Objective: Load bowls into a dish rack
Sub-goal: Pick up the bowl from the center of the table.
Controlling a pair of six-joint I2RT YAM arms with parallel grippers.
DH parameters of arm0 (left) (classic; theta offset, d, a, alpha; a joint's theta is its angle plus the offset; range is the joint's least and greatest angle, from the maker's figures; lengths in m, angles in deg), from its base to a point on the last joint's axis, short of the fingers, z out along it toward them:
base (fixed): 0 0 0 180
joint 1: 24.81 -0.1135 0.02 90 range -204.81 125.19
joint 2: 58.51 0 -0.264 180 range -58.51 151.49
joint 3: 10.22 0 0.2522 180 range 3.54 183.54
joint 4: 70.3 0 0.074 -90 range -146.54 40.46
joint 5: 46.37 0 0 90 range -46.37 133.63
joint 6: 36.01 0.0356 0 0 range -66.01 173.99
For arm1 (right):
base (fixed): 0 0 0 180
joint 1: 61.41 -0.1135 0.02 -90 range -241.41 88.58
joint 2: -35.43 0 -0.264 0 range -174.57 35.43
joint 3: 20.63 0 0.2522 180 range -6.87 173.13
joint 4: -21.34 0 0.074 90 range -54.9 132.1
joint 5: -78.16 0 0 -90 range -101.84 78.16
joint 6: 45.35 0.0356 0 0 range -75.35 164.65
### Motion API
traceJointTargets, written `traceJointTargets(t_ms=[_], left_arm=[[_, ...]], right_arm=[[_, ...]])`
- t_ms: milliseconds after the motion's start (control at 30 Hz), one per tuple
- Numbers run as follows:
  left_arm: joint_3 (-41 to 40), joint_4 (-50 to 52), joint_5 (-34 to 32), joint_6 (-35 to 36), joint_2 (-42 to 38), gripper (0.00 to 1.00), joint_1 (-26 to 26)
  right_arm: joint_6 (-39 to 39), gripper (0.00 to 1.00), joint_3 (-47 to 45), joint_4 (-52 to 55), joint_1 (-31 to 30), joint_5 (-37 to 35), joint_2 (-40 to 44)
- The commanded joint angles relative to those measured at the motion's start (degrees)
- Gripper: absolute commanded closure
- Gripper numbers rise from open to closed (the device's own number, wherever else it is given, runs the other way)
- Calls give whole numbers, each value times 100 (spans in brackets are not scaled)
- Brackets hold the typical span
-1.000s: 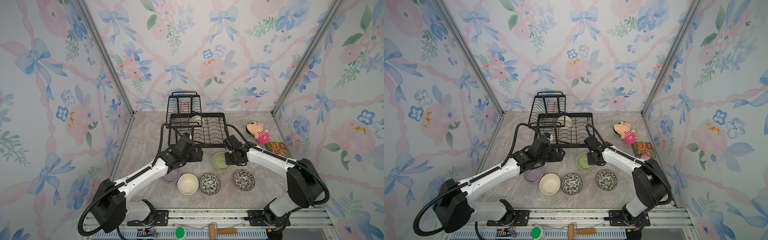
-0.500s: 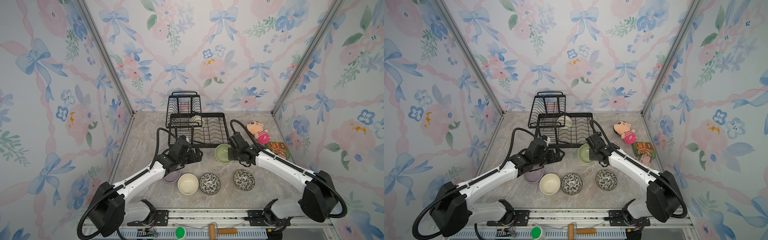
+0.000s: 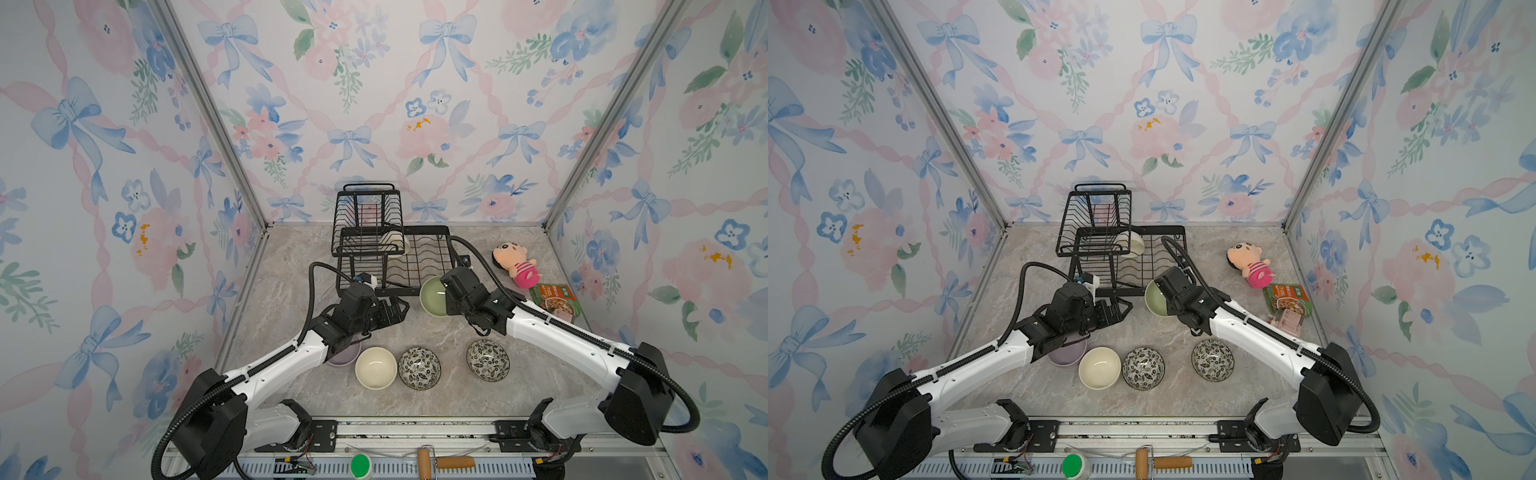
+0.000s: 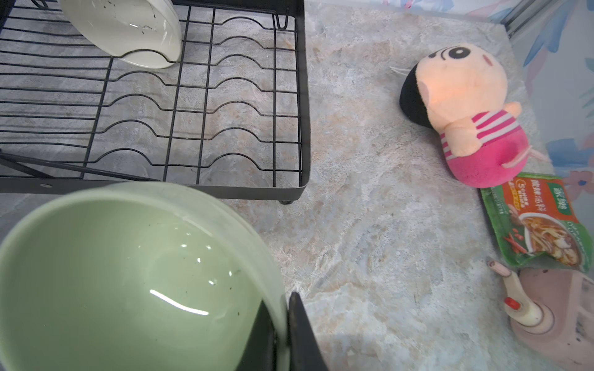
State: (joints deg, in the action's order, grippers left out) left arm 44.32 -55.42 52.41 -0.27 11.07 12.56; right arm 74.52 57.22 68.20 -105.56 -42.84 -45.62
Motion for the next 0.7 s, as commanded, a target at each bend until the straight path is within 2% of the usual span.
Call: traceJointTargets(t_ms=[0, 467, 667], left_arm=[[-25, -162, 127, -52, 4, 3, 23], [80, -219, 210, 105, 186, 7, 121], [321, -160, 230, 136, 446, 14, 218]], right_arm=[[167, 100, 290, -294, -121, -379, -38], [470, 100, 707, 28, -618, -694, -501], [518, 100, 918, 65, -810, -749, -631]])
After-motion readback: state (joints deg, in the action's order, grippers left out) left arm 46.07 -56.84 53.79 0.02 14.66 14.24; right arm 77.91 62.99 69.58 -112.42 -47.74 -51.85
